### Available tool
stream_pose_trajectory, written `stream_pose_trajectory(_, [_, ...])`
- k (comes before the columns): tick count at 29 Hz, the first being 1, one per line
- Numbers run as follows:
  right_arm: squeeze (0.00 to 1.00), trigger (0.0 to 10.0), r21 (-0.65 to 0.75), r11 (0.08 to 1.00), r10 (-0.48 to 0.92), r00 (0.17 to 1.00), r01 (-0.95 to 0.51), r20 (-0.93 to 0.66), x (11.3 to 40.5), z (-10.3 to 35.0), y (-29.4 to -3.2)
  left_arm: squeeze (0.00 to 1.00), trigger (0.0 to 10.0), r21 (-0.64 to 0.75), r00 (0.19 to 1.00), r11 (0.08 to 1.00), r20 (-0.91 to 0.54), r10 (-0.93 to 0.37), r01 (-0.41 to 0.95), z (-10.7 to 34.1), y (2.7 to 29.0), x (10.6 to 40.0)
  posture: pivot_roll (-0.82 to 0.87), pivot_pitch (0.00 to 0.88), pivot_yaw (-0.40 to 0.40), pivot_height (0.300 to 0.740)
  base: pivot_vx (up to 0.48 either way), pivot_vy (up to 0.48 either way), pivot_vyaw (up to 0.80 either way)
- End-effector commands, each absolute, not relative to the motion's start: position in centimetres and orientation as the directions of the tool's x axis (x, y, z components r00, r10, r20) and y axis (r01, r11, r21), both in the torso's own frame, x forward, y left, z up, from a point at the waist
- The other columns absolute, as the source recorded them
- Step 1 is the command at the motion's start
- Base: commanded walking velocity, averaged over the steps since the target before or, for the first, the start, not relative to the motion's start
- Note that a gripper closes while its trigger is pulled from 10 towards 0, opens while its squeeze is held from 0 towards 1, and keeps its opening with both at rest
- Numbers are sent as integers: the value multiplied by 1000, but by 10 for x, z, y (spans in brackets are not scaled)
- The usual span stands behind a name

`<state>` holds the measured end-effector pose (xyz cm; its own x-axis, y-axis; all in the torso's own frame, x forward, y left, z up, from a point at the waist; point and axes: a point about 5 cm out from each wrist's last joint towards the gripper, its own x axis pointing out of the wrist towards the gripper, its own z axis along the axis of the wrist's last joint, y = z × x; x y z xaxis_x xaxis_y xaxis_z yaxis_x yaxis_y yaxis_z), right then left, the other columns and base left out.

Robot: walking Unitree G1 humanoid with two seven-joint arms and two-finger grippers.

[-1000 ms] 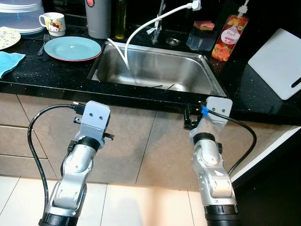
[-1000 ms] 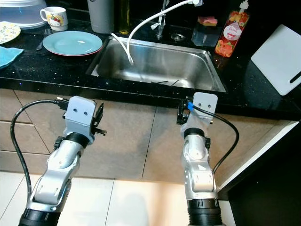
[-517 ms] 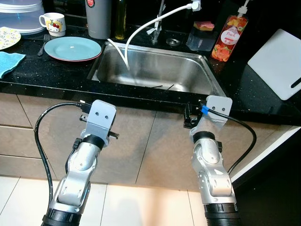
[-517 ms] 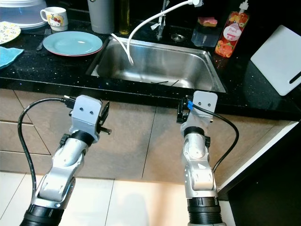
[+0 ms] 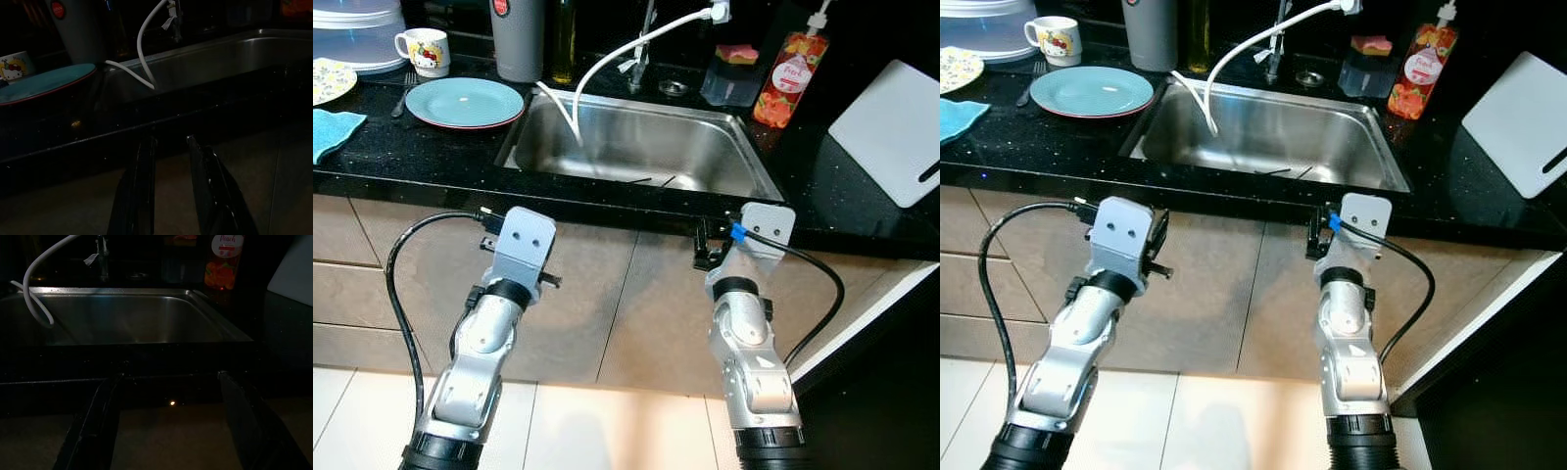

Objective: Kitchen organization

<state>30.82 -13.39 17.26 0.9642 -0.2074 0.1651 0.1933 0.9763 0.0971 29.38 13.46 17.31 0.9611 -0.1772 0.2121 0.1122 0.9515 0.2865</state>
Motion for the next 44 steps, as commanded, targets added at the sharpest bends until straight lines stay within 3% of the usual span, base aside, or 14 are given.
stream_pose_trajectory(1, [0,10000,92,974,-218,963,206,159,306,172,-138,0,10000,279,963,953,199,-180,120,168,131,292,215,0,-125,740,0,0,0])
stream_pose_trajectory(25, [0,10000,86,978,-202,969,192,143,305,170,-136,0,10000,267,969,959,191,-154,100,167,132,292,204,0,-127,740,0,0,0])
stream_pose_trajectory(44, [0,10000,67,978,-205,970,197,134,302,167,-144,0,10000,109,984,991,147,-98,82,183,135,298,201,0,-127,740,0,0,0])
